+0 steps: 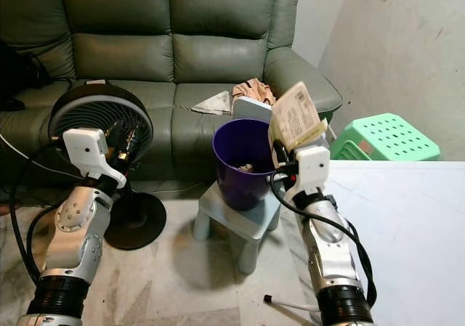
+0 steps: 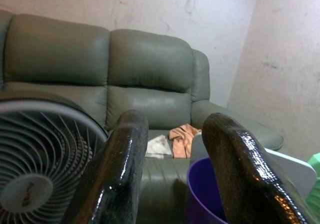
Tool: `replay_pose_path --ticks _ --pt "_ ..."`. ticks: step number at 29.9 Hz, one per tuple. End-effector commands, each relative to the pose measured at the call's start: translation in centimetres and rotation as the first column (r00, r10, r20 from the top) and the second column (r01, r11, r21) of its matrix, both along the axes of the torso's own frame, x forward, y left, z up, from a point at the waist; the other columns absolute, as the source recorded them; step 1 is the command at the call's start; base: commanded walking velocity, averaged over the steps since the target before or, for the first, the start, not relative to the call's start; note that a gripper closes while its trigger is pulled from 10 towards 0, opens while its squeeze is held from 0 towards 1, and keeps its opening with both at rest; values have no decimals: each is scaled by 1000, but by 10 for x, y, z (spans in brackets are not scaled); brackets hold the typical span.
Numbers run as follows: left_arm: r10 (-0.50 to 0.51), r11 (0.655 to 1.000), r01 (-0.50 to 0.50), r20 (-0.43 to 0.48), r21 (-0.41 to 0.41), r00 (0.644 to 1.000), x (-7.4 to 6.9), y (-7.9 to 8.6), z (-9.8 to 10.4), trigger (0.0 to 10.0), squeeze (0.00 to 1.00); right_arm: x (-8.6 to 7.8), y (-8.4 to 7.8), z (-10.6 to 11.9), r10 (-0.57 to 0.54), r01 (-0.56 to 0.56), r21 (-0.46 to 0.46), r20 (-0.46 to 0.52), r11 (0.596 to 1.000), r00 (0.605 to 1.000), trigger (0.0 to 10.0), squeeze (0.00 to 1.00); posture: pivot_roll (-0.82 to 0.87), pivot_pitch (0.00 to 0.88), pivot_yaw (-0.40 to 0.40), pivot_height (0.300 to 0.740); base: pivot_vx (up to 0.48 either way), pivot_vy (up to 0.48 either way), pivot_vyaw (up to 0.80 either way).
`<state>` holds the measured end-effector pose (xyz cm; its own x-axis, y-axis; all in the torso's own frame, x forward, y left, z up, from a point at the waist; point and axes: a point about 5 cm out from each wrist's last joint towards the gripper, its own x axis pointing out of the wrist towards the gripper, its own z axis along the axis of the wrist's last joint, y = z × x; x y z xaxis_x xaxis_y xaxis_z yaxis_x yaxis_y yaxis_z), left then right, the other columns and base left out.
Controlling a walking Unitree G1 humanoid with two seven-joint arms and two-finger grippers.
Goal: Picking trash to rubbish bin
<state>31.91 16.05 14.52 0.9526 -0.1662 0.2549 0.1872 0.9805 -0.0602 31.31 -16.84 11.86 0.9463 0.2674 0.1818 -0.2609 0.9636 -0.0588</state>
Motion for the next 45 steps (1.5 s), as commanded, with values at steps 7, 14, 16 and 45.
replay_pose_path --ticks 7,14,16,45 --pt "-32 999 32 19 -1 999 1 2 4 10000 0 3 -5 5 -22 21 24 22 999 1000 10000 0 61 56 -107 740 0 0 0" --pt "-56 998 56 7 4 998 1 0 2 10000 0 2 -3 4 -10 10 17 25 1000 1000 10000 0 64 62 -105 740 0 0 0" --pt "-58 998 58 1 4 998 1 -1 1 10000 0 2 -3 4 -8 8 15 26 1000 1000 10000 0 64 63 -104 740 0 0 0" --pt "-78 997 78 1 1 997 5 -3 2 10000 0 3 -4 4 11 -11 -10 28 1000 1000 10000 0 51 62 -108 740 407 0 0"
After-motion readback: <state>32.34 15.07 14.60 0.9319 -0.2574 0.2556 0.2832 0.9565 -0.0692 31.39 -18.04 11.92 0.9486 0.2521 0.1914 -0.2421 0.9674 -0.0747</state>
